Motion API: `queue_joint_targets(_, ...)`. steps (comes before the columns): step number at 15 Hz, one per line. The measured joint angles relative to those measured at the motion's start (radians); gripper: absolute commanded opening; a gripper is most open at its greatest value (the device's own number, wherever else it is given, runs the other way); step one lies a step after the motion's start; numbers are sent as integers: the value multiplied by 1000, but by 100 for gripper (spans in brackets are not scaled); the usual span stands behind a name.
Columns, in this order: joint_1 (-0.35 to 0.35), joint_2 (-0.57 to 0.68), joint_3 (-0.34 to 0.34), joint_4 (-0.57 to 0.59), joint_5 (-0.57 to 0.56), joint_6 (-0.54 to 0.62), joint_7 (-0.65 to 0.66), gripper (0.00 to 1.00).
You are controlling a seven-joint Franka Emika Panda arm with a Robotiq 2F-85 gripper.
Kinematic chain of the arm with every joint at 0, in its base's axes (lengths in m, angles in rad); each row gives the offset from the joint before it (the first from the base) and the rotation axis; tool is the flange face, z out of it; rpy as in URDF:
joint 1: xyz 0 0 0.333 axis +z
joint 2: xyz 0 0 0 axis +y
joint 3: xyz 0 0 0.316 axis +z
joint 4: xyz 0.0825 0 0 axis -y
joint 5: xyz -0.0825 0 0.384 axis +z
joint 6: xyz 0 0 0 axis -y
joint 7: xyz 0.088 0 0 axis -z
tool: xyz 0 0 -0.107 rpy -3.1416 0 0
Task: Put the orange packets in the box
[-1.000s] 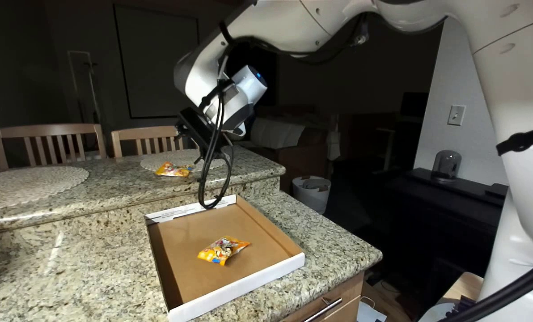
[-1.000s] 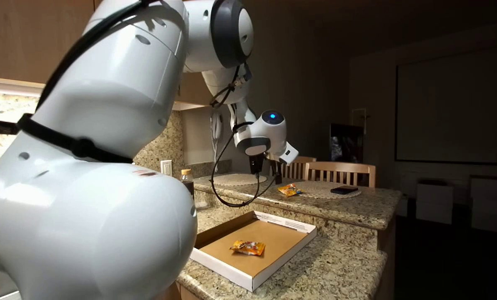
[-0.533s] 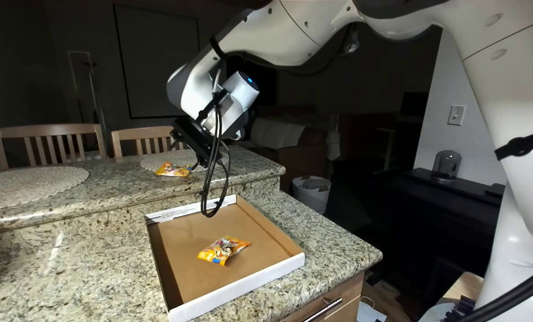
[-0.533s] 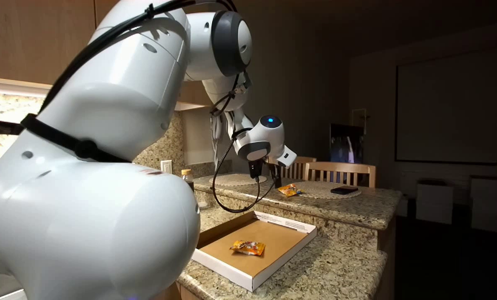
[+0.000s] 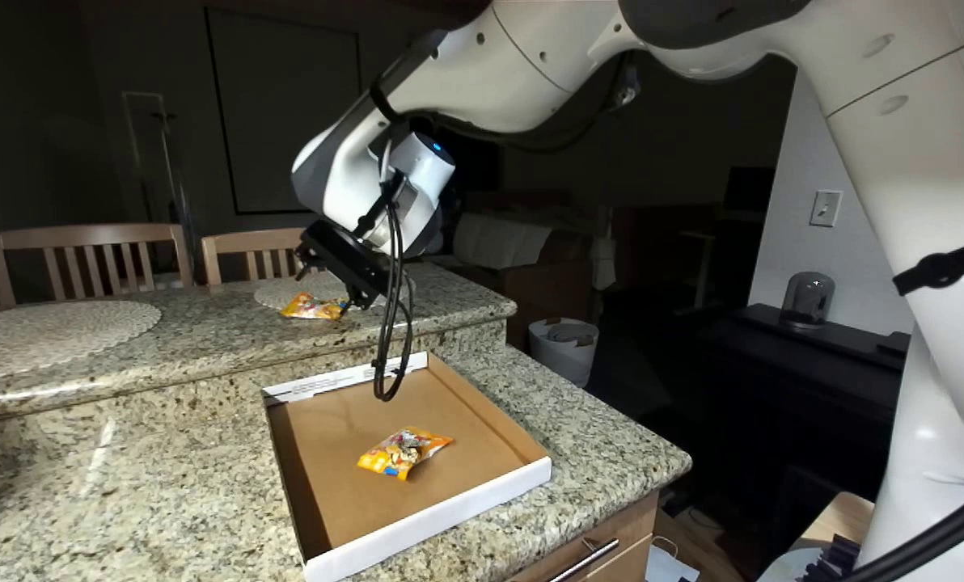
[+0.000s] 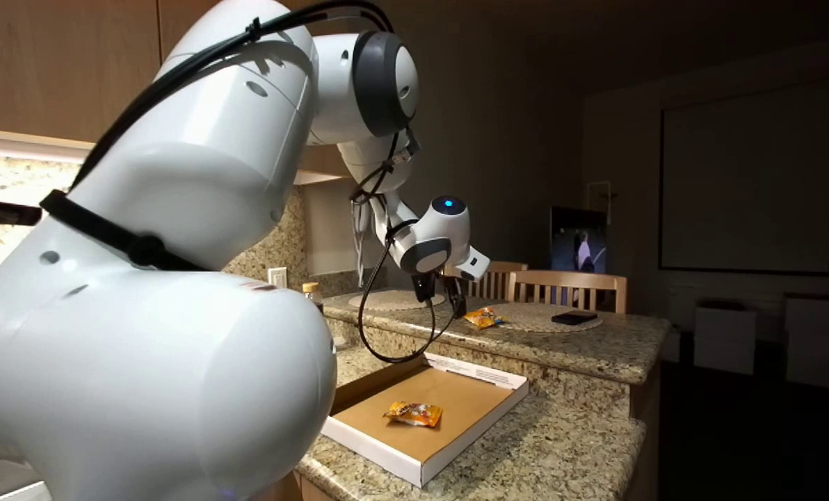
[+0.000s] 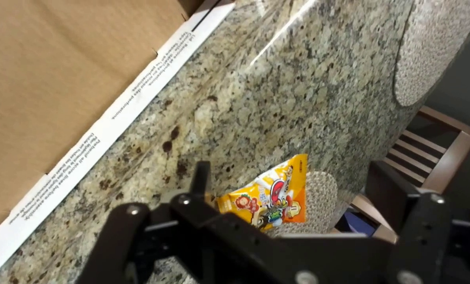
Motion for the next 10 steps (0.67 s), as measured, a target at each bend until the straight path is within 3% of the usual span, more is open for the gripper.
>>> queue_joint_targets(4,56,87,-109,111,-90,-75,125,100)
queue_joint_targets(10,31,180,-194,282,-116,-117,230,100)
